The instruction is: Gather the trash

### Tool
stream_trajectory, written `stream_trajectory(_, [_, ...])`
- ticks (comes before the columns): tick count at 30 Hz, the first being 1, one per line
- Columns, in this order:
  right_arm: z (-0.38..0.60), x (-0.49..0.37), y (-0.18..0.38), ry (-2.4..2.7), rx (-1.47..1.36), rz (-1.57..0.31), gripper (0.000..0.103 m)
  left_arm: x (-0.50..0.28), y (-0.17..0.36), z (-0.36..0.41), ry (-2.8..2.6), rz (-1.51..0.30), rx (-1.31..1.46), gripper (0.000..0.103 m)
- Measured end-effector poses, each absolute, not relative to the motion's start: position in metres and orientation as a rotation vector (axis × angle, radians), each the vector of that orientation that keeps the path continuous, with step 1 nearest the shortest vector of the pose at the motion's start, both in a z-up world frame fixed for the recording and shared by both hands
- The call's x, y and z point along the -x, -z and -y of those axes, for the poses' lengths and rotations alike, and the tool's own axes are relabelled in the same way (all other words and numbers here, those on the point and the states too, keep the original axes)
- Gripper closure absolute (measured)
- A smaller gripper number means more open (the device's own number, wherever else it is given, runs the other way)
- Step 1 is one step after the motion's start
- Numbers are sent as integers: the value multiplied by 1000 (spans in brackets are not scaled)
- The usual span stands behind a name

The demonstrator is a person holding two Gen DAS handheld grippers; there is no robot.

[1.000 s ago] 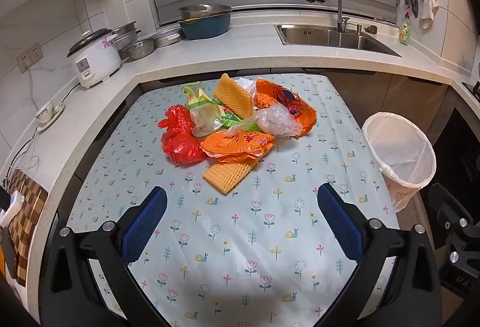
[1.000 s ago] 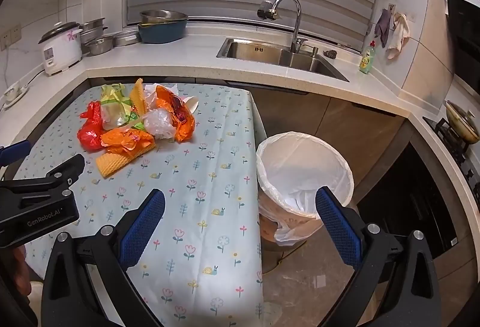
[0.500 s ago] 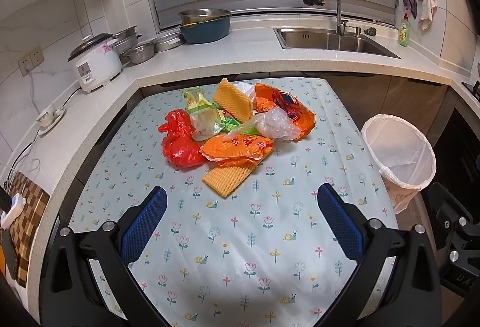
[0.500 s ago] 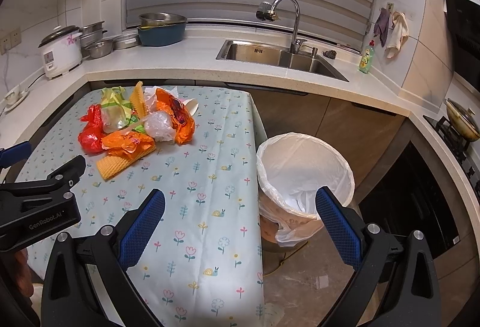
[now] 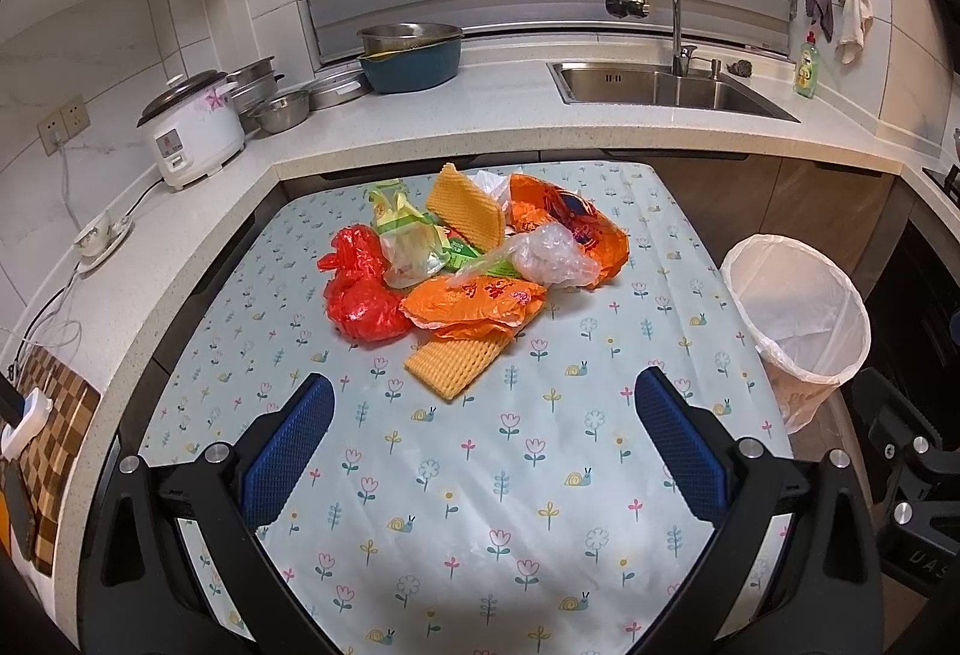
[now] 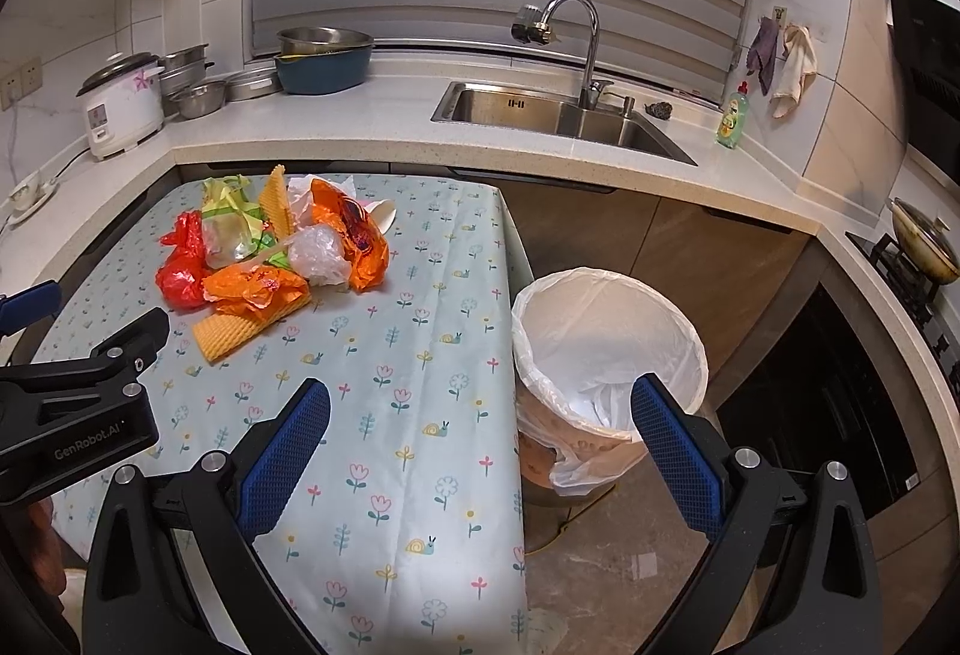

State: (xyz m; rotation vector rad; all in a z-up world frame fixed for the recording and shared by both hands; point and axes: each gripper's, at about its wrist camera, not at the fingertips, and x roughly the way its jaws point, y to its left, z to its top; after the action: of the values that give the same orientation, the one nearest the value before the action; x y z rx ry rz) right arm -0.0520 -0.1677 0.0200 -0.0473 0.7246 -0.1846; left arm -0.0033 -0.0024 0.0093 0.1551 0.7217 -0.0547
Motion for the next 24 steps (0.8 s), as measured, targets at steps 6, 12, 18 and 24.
stream_trajectory(6, [166, 52, -21, 185, 45, -725, 7, 4, -9, 2, 56, -720, -158, 7])
stream_trajectory(12, [164, 50, -24, 181, 51, -723, 7, 3, -10, 3, 54, -718, -156, 7])
stream_trajectory(18, [163, 49, -25, 180, 52, -722, 7, 2, -13, 1, 54, -716, -152, 7])
stream_trajectory(24, [161, 48, -26, 179, 56, -722, 7, 1, -13, 1, 53, -716, -150, 7])
